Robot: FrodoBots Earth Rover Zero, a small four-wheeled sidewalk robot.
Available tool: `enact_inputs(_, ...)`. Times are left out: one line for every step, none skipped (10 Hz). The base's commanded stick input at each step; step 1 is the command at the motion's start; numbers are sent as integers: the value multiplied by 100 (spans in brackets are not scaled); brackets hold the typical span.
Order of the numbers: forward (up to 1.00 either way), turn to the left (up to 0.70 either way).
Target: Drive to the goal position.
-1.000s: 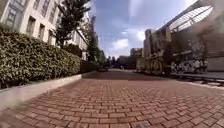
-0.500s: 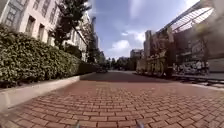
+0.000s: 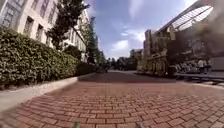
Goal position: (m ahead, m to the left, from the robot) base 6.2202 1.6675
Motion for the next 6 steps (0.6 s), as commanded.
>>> enact_inputs(70,0)
enact_inputs(70,0)
enact_inputs(70,0)
enact_inputs(70,0)
enact_inputs(70,0)
enact_inputs(70,0)
